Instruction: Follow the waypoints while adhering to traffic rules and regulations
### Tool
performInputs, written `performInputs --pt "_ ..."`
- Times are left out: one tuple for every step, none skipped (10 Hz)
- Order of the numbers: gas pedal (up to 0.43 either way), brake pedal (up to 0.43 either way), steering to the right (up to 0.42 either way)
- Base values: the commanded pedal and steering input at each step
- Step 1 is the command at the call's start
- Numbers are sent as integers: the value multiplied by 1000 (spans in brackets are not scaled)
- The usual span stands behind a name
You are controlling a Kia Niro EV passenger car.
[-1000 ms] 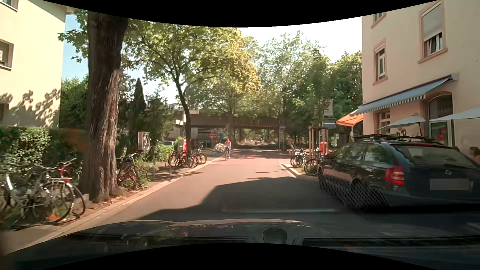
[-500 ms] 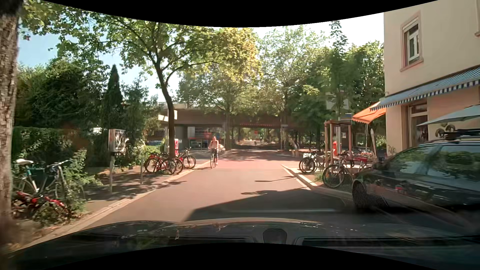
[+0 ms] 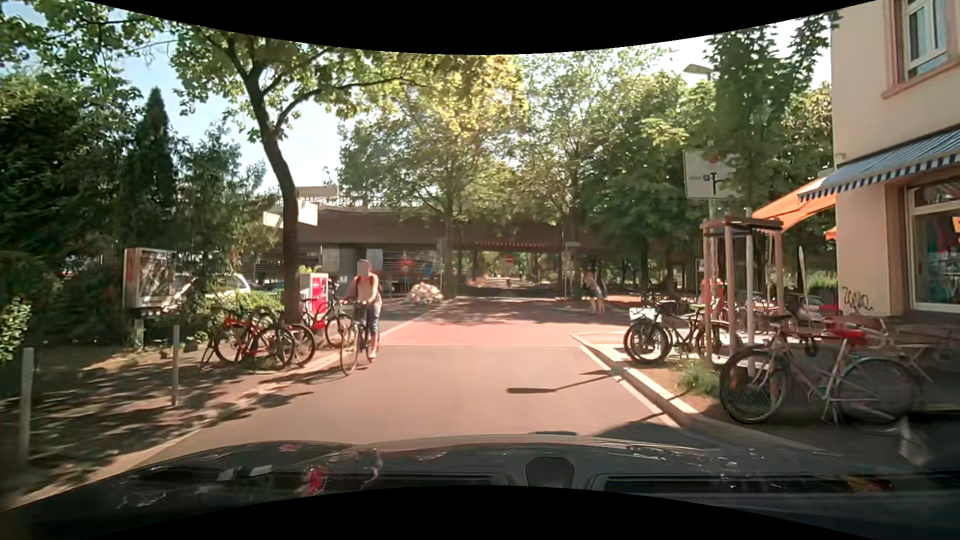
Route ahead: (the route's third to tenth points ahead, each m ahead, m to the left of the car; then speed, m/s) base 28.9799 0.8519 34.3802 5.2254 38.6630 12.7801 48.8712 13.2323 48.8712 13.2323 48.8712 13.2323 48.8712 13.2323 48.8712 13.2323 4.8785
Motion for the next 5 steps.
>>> performInputs --pt "0 61 1" --pt "0 73 1" --pt "0 79 1" --pt "0 85 1" --pt "0 98 3"
